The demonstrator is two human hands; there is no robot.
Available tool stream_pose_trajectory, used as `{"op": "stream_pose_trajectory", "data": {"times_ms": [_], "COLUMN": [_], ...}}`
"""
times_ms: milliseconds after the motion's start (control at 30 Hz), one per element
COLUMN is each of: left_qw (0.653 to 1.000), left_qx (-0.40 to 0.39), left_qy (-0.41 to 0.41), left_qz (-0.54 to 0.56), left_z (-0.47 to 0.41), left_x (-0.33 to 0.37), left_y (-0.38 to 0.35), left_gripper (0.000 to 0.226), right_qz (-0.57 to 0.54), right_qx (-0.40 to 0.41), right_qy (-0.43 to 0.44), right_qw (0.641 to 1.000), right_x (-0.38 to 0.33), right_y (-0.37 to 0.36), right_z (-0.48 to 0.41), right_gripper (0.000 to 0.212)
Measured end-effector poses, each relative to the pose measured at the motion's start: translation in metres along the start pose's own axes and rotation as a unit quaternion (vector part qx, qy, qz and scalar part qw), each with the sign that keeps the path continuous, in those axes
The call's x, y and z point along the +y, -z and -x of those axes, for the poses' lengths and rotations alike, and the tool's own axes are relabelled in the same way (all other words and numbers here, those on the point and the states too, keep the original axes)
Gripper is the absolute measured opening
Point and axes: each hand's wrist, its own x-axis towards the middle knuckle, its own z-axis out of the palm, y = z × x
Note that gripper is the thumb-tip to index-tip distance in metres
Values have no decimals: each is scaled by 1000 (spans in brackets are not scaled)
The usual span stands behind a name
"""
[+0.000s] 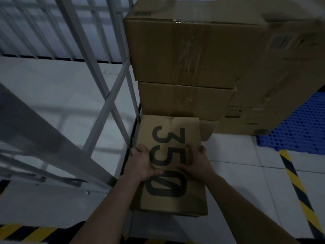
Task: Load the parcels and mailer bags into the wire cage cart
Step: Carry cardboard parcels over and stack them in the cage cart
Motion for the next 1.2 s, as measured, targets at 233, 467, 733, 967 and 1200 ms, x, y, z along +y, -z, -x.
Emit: {"op": "stream_pose_trajectory", "data": {"times_ms": [233,467,733,967,1200], "left_qw": [998,998,993,988,985], "left_qx": [-36,-46,-31,-49,68], "left_qy": [24,37,-48,-30,-20], "left_qz": [-38,-17,-100,-140,-154], "left_z": [-16,-31,-41,-45,2], "left_x": [-14,-24,-12,1,37], "left_y": [-15,-30,-41,-45,28], "left_gripper": [137,125,53,46,85], "right_qz": [3,12,38,143,213], "right_qx": [-46,-22,6,-42,8], "right_qy": [-22,-6,42,-12,-21], "right_qw": [999,1000,998,989,977], "right_x": [21,30,44,34,-18], "right_y": [-36,-45,-70,-60,27], "right_z": [-17,-28,-38,-42,-1], "right_gripper": [104,95,102,97,67]}}
